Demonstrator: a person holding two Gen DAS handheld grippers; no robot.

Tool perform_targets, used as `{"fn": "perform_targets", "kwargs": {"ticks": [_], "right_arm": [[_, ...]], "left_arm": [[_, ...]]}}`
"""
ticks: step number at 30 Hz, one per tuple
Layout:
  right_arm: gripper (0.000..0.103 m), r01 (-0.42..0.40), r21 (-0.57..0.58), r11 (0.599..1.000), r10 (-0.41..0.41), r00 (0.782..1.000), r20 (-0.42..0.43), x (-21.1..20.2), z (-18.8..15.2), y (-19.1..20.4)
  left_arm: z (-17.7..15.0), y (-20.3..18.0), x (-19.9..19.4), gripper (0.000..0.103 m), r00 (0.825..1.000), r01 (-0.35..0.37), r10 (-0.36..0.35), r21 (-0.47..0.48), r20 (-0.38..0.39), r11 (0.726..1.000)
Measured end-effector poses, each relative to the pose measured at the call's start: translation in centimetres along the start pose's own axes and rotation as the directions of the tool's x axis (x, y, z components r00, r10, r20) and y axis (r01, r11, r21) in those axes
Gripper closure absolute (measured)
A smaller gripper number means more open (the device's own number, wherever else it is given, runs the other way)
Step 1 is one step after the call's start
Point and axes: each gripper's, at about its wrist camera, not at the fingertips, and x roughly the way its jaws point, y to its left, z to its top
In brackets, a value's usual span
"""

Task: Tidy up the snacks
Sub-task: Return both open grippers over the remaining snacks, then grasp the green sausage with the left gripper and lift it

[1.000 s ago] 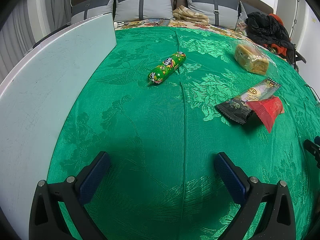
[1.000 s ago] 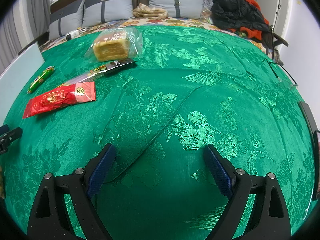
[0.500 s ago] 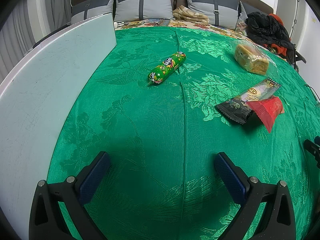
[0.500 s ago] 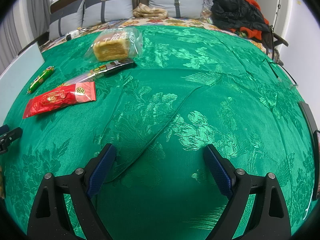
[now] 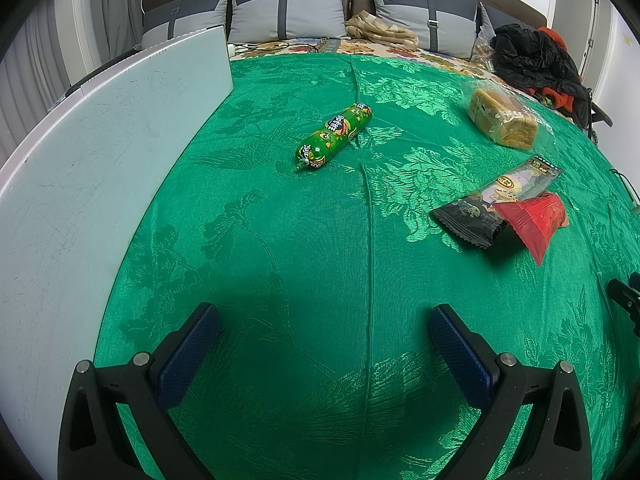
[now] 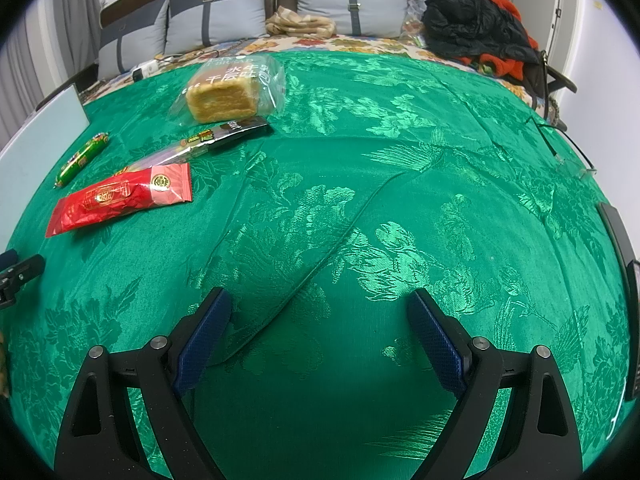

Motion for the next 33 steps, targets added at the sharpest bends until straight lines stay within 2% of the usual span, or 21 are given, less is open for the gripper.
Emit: {"fn": "perform_targets", "kwargs": {"ticks": [11,13,15,18,20,23,26,28,29,30,32,33], "right_arm": [[0.011,0.000,0.000,1.000,0.000,1.000,0.000,0.0,0.0,0.0],[0.011,0.000,0.000,1.000,0.000,1.000,0.000,0.0,0.0,0.0],[0.011,0.001,0.000,1.000,-0.001,1.000,0.000,0.0,0.0,0.1],[0.011,0.001,0.000,1.000,-0.001,1.000,0.000,0.0,0.0,0.1],[0.011,0.001,0.000,1.000,-0.001,1.000,0.000,0.0,0.0,0.0],[0.011,0.001,0.000,1.000,-0.001,1.000,0.000,0.0,0.0,0.0],[0.010,0.000,0.001,1.000,0.000,1.000,0.000,0.0,0.0,0.0],[0.010,0.001,0.001,1.000,-0.001,1.000,0.000,0.0,0.0,0.1],[0.010,0.001,0.001,1.000,-0.001,1.000,0.000,0.0,0.0,0.0],[0.010,0.001,0.001,1.000,-0.001,1.000,0.000,0.0,0.0,0.0],[0.010,0.001,0.001,1.000,-0.001,1.000,0.001,0.0,0.0,0.0],[0.010,0.001,0.001,1.000,-0.001,1.000,0.000,0.0,0.0,0.0]], "left_arm": [[0.0,0.0,0.0,0.000,1.000,0.001,-0.001,0.010,-0.001,1.000],[0.9,0.0,0.4,0.000,0.999,0.023,-0.021,0.041,-0.048,0.999],[2.5,0.3,0.8,0.000,0.997,0.030,-0.026,0.054,-0.077,0.998],[5.7,1.0,1.0,0.000,0.998,0.012,-0.008,0.063,-0.056,0.998],[8.7,1.3,2.0,0.001,0.998,0.001,0.003,0.058,-0.067,0.998],[11.5,1.4,3.8,0.002,0.995,-0.004,0.009,0.052,-0.095,0.999],[13.4,0.9,6.4,0.013,0.990,-0.004,0.009,0.040,-0.144,0.999],[13.9,0.6,8.1,0.022,0.979,0.017,-0.014,0.015,-0.201,1.000],[14.0,0.3,8.5,0.028,0.982,0.001,0.004,0.025,-0.189,1.000],[14.1,0.1,8.2,0.058,0.987,0.013,-0.007,0.032,-0.161,0.999],[14.0,0.1,7.8,0.080,0.989,0.030,-0.028,0.015,-0.144,0.999],[13.8,0.3,7.6,0.081,0.989,0.042,-0.042,-0.004,-0.140,0.999]]}}
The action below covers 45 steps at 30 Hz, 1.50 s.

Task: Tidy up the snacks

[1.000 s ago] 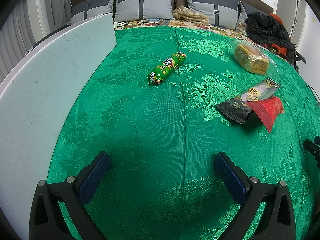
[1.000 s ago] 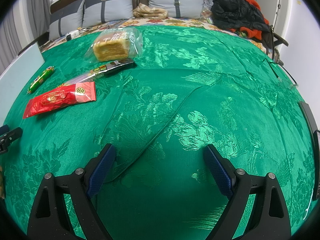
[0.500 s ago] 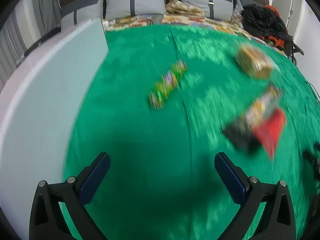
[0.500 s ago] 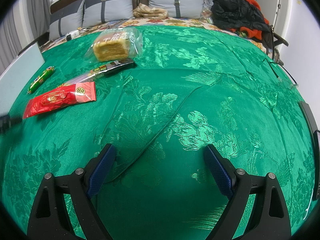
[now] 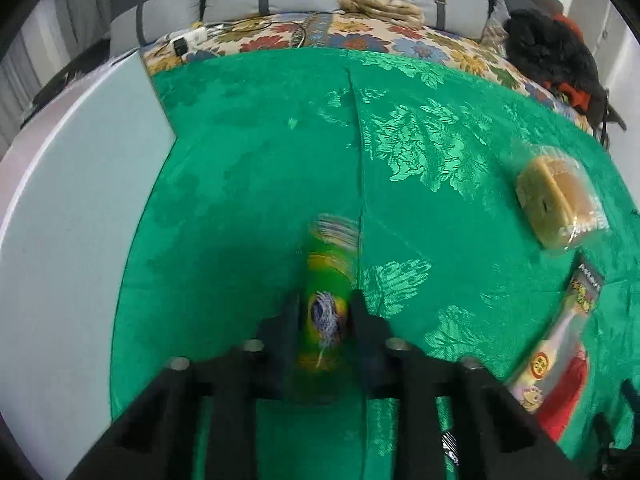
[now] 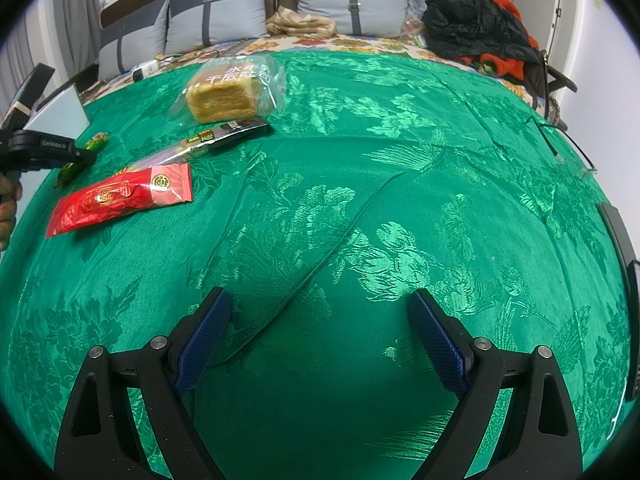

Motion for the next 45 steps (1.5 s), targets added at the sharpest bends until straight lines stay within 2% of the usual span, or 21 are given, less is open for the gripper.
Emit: {"fn": "perform_targets", "kwargs": {"ticks": [4,9,13,14,16,17,18,19,20,21,23,26,35,37,42,45], "right_arm": [[0.010,0.001,0.000,1.000,-0.001,1.000,0.000,0.0,0.0,0.0],[0.010,0.001,0.000,1.000,-0.001,1.000,0.000,0.0,0.0,0.0],[0.010,0.002,0.000,1.000,-0.002,1.000,0.000,0.0,0.0,0.0],[0.010,0.002,0.000,1.000,-0.002,1.000,0.000,0.0,0.0,0.0],[0.010,0.002,0.000,1.000,-0.002,1.000,0.000,0.0,0.0,0.0],[0.010,0.002,0.000,1.000,-0.002,1.000,0.000,0.0,0.0,0.0],[0.010,0.002,0.000,1.000,-0.002,1.000,0.000,0.0,0.0,0.0],[0.010,0.002,0.000,1.000,-0.002,1.000,0.000,0.0,0.0,0.0],[0.010,0.001,0.000,1.000,-0.001,1.000,0.000,0.0,0.0,0.0],[0.010,0.001,0.000,1.000,-0.001,1.000,0.000,0.0,0.0,0.0],[0.010,0.001,0.000,1.000,-0.001,1.000,0.000,0.1,0.0,0.0],[0.010,0.001,0.000,1.000,-0.001,1.000,0.000,0.1,0.0,0.0],[0.009,0.010,0.001,1.000,-0.010,1.000,0.000,0.1,0.0,0.0],[0.004,0.002,-0.003,1.000,-0.002,1.000,-0.006,0.4,0.3,-0.1],[0.001,-0.002,-0.006,1.000,0.002,1.000,-0.012,1.9,2.0,-0.6],[0.001,-0.003,-0.003,1.000,0.003,1.000,-0.011,1.9,1.9,-0.6]], "left_arm": [[-3.1,0.7,-1.3,0.081,1.000,-0.008,0.009,-0.013,0.025,1.000],[-9.5,1.8,-4.7,0.081,1.000,0.024,-0.023,-0.047,0.010,0.999],[-13.8,2.0,-7.1,0.080,0.999,0.038,-0.037,-0.055,0.027,0.998],[-14.4,2.0,-7.5,0.077,0.999,0.037,-0.034,-0.057,0.040,0.998],[-15.4,1.9,-7.8,0.059,0.996,0.042,-0.039,-0.038,0.076,0.998],[-15.5,1.7,-7.7,0.042,0.996,0.036,-0.034,-0.028,0.082,0.999],[-15.6,1.5,-7.5,0.033,0.996,0.007,-0.006,-0.015,0.084,1.000],[-15.6,1.5,-7.2,0.032,0.996,-0.017,0.017,-0.002,0.089,1.000],[-15.7,1.2,-7.0,0.027,0.992,-0.054,0.050,0.026,0.115,0.998],[-15.6,1.4,-6.9,0.019,0.990,-0.064,0.061,0.022,0.128,0.998],[-15.7,2.2,-6.6,0.012,0.989,-0.056,0.059,-0.025,0.133,0.998],[-15.5,2.6,-6.3,0.002,0.987,-0.076,0.081,-0.040,0.141,0.996],[-15.1,2.7,-5.7,0.000,0.987,-0.070,0.075,-0.041,0.141,0.997],[-15.1,2.7,-5.7,0.000,0.987,-0.068,0.073,-0.040,0.141,0.997],[-15.1,2.6,-5.7,0.000,0.987,-0.067,0.072,-0.040,0.140,0.997],[-15.1,2.6,-5.6,0.000,0.987,-0.067,0.072,-0.040,0.141,0.997]]}}
